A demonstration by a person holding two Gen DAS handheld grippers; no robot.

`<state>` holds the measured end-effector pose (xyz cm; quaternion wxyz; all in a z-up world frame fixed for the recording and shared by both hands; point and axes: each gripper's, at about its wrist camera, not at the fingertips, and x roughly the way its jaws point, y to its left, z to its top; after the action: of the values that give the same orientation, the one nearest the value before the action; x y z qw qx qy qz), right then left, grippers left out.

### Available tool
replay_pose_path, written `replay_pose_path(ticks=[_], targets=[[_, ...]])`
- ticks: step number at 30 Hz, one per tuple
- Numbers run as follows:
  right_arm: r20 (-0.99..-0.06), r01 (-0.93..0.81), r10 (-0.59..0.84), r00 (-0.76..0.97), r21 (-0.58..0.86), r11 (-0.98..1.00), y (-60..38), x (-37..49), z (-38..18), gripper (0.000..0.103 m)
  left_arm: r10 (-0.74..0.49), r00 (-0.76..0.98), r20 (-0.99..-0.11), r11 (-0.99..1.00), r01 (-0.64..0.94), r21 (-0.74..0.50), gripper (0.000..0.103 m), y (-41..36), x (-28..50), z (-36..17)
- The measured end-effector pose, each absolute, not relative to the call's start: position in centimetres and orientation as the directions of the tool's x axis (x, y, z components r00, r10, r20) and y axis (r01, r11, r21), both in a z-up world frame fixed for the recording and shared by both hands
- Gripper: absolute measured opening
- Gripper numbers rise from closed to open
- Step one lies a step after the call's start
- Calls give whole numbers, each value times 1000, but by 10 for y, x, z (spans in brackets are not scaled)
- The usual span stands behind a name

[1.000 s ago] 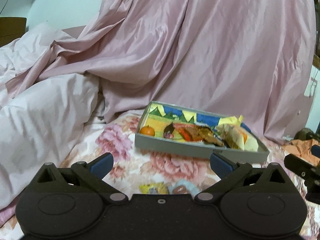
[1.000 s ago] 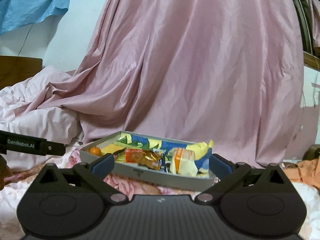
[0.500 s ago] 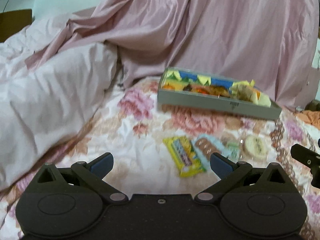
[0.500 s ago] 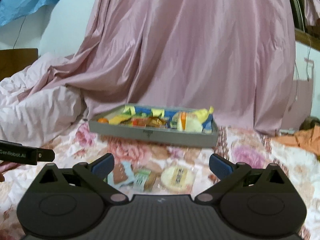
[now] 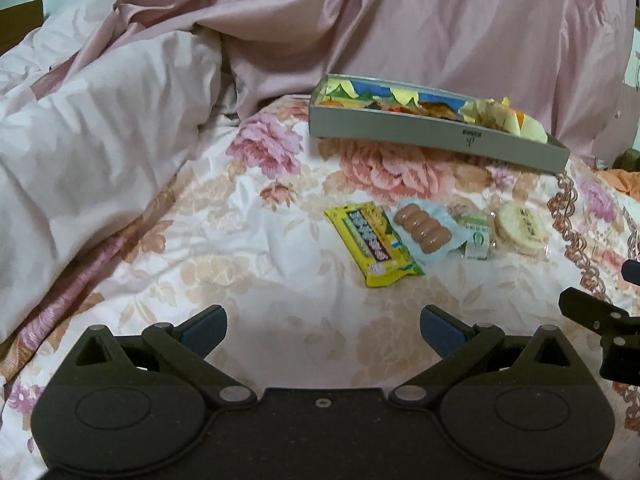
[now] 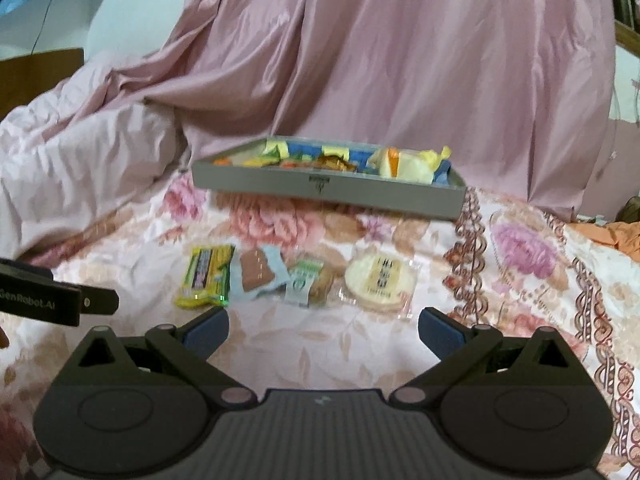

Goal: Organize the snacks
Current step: 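Move both tools down toward the sausage pack, pastry and rice cake, then reach the left tool around the green-label pastry while the right approaches the round rice cake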

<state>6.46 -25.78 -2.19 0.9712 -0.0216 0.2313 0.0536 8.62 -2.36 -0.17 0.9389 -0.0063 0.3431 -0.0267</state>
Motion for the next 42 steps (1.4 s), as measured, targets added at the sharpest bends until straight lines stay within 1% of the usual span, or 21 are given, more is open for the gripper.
replay_pose_path(ticks=[8, 20, 33, 42], targets=[[-491, -136, 105, 865, -29, 990, -255, 75, -34, 103, -44, 749, -661, 999, 27, -36, 102, -20, 97, -11], [-525, -160, 117, 843, -38, 986, -255, 89, -44, 103, -44, 738, -673, 999, 21, -42, 102, -18, 106, -17], [-510, -247, 147, 847, -134, 960, -265, 120, -46, 103, -79, 735, -674, 996, 79, -31, 102, -33, 133, -23], [-516, -316, 187, 836, -174, 933, -291, 157, -54, 103, -137, 737, -661, 981, 193, 11, 102, -58, 171, -29]])
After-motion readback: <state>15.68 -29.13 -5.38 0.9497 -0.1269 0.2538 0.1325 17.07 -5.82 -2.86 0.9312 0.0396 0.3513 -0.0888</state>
